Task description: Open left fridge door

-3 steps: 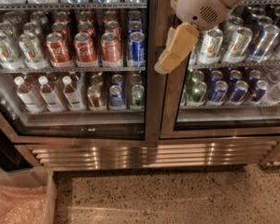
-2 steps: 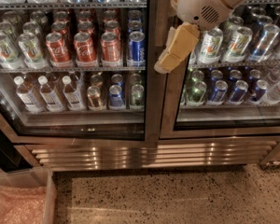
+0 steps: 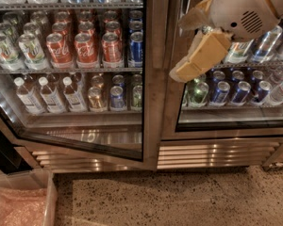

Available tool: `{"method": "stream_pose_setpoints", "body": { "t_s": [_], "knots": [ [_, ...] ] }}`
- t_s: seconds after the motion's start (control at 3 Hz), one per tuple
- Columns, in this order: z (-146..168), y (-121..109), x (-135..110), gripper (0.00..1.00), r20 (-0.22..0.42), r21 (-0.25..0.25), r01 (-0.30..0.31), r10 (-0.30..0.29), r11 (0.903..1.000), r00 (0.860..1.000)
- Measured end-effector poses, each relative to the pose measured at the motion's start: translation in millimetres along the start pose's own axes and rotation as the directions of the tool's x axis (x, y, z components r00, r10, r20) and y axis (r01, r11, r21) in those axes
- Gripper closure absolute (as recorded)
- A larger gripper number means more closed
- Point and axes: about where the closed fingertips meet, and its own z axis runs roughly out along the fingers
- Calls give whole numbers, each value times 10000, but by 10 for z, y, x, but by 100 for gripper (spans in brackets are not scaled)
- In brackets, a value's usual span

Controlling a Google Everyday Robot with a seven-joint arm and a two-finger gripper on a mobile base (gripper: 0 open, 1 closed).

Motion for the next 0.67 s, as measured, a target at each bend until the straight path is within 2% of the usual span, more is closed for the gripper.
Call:
{"method": "stream_pose_setpoints", "body": {
  "t_s": [0.33, 0.67],
  "knots": [
    [0, 1, -2, 0, 0, 1, 4, -4, 10000, 10000],
    [0, 1, -2, 0, 0, 1, 4, -4, 10000, 10000]
  ]
}}
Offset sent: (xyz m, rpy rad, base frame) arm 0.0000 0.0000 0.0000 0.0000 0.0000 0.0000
